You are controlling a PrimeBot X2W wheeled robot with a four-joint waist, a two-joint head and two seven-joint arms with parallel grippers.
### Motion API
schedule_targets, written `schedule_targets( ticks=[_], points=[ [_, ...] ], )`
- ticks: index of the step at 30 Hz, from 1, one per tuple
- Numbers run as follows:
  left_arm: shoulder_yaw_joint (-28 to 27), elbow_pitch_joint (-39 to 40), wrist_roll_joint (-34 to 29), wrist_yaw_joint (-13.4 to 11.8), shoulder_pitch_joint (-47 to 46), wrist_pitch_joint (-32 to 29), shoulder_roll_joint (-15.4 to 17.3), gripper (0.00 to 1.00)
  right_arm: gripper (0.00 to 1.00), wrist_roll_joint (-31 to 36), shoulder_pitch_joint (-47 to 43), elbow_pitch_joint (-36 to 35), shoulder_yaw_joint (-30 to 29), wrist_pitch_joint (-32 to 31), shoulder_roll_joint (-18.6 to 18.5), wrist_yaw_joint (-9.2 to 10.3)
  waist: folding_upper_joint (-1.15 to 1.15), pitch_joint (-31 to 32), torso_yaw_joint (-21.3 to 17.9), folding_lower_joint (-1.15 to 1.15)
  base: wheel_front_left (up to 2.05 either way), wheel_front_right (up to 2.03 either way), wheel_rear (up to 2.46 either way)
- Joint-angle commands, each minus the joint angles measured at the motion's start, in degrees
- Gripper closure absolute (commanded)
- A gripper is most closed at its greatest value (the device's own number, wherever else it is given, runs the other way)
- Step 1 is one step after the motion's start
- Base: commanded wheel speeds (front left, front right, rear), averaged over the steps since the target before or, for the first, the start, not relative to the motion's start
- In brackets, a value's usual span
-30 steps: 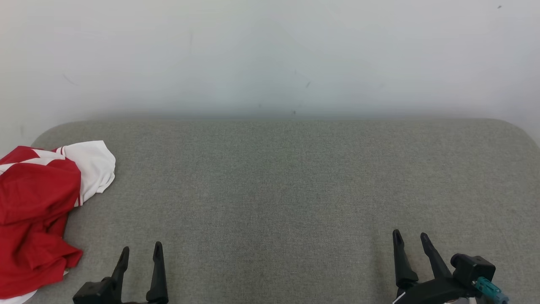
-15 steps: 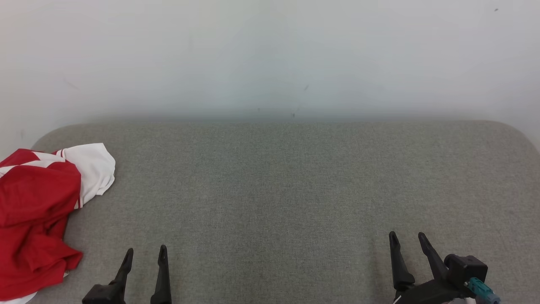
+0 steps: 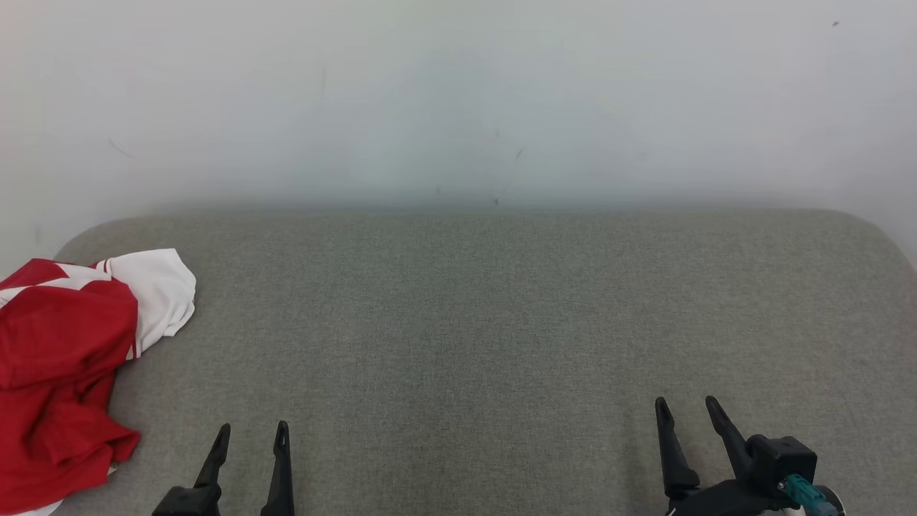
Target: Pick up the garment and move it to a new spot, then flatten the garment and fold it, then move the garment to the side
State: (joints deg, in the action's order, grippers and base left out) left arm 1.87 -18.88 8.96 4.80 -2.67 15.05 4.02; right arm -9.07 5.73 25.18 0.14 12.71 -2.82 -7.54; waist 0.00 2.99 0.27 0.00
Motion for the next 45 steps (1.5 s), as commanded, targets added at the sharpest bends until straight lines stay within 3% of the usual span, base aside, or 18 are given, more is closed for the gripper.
schedule_targets(
  ticks=[1,11,18,45],
  points=[
    [-0.1,-0.1,-0.5,0.1,0.1,0.2,-0.2,0.00,0.00,0.0,-0.7,0.0,0.0,0.4,-0.1,0.10,0.00,0.1,-0.1,0.00,0.00,0.00,0.00],
    [-0.2,0.0,-0.5,0.1,0.1,0.2,-0.6,0.00,0.00,-0.3,-0.8,-0.1,-0.2,0.1,-0.1,0.10,0.00,0.0,0.2,0.00,0.00,0.00,0.00],
    [-1.7,-0.8,2.4,0.1,-0.1,0.2,-0.8,0.00,0.00,-2.2,-0.9,-0.4,2.0,-0.6,-0.1,0.10,0.00,0.0,2.7,0.00,0.00,0.00,0.00],
    [-5.3,2.0,4.8,-2.5,3.1,-0.3,2.5,0.00,0.00,-6.8,-1.4,0.9,5.9,0.5,-0.1,0.10,0.00,0.9,26.9,0.00,0.00,0.00,0.00]
  ],
)
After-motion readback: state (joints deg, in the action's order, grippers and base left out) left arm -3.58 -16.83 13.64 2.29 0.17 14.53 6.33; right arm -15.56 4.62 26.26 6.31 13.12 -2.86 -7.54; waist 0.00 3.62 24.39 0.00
